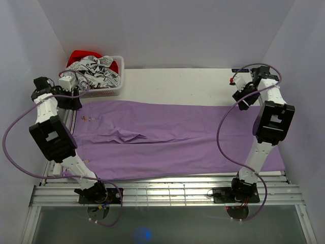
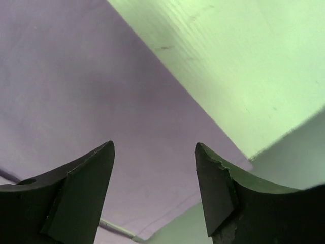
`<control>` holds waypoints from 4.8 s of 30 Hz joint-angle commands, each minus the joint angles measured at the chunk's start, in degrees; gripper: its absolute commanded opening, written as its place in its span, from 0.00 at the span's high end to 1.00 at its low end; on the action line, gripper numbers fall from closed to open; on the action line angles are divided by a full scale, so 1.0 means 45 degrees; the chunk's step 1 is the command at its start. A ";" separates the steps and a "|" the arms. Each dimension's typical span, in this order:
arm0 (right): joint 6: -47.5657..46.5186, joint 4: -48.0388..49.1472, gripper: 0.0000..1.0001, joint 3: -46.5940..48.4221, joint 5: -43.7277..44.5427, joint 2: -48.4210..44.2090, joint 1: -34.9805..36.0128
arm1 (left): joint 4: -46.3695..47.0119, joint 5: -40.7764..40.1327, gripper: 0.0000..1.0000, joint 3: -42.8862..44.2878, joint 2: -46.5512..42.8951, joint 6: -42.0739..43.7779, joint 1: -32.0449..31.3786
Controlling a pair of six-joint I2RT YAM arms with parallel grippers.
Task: Fold and stack the trousers
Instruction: Flatten the trousers out, then fold the trousers
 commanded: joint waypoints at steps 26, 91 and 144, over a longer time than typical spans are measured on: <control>-0.7798 0.1035 0.12 0.3015 -0.0812 0.3680 0.0144 | -0.2811 0.1840 0.55 0.4196 0.5548 1.0321 -0.0535; -0.5553 -0.5394 0.92 0.1340 -0.2940 0.3746 -0.1281 | 0.1390 0.1173 1.00 -0.1451 0.1641 1.1553 0.0051; -1.3253 -0.5141 0.39 -0.8057 -0.4387 -0.8681 -0.7907 | -0.5860 0.2367 1.00 -1.0665 -0.7597 2.1549 0.8567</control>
